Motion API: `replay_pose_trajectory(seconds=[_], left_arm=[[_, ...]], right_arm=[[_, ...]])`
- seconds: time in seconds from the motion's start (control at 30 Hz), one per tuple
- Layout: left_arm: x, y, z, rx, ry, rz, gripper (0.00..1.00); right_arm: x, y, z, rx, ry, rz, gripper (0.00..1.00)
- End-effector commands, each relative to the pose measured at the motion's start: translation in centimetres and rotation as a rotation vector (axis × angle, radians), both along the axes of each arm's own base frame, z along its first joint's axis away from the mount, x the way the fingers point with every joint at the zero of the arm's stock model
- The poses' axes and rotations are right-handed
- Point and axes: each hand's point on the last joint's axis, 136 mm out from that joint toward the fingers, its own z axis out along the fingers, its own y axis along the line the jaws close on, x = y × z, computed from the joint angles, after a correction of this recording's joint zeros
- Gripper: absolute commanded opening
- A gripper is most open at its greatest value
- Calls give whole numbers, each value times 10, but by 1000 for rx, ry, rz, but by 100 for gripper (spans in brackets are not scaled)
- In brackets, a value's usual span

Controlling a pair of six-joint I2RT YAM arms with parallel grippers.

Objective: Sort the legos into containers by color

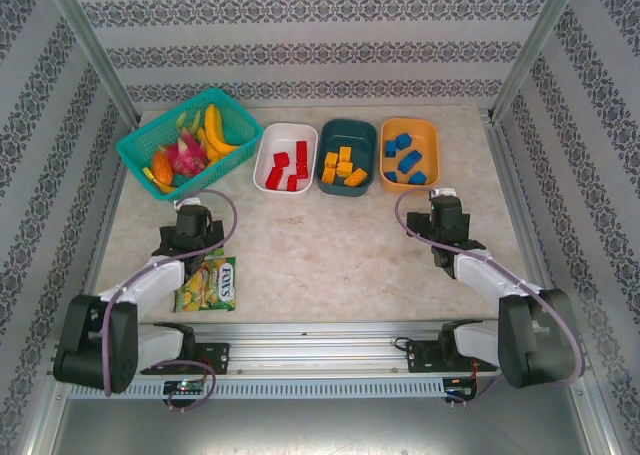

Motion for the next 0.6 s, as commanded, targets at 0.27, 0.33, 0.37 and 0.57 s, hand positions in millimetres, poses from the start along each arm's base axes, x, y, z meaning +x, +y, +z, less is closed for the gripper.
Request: replay_pose_trajectory(seconds=[0.27,0.33,0.37,0.57], left_arm=[[87,-4,34,-47,-269,-138,100],[90,-3,27,-56,-283,-140,100],[91,-6,24,-61,-277,-159,100],[74,-1,25,-49,-392,-136,100]], right_arm=[[59,-10,39,64,-263,41,98],[66,-8,40,85,-288,54,98],[69,-7,36,87,-286,61,98],[63,3,32,98,-343,123,98]])
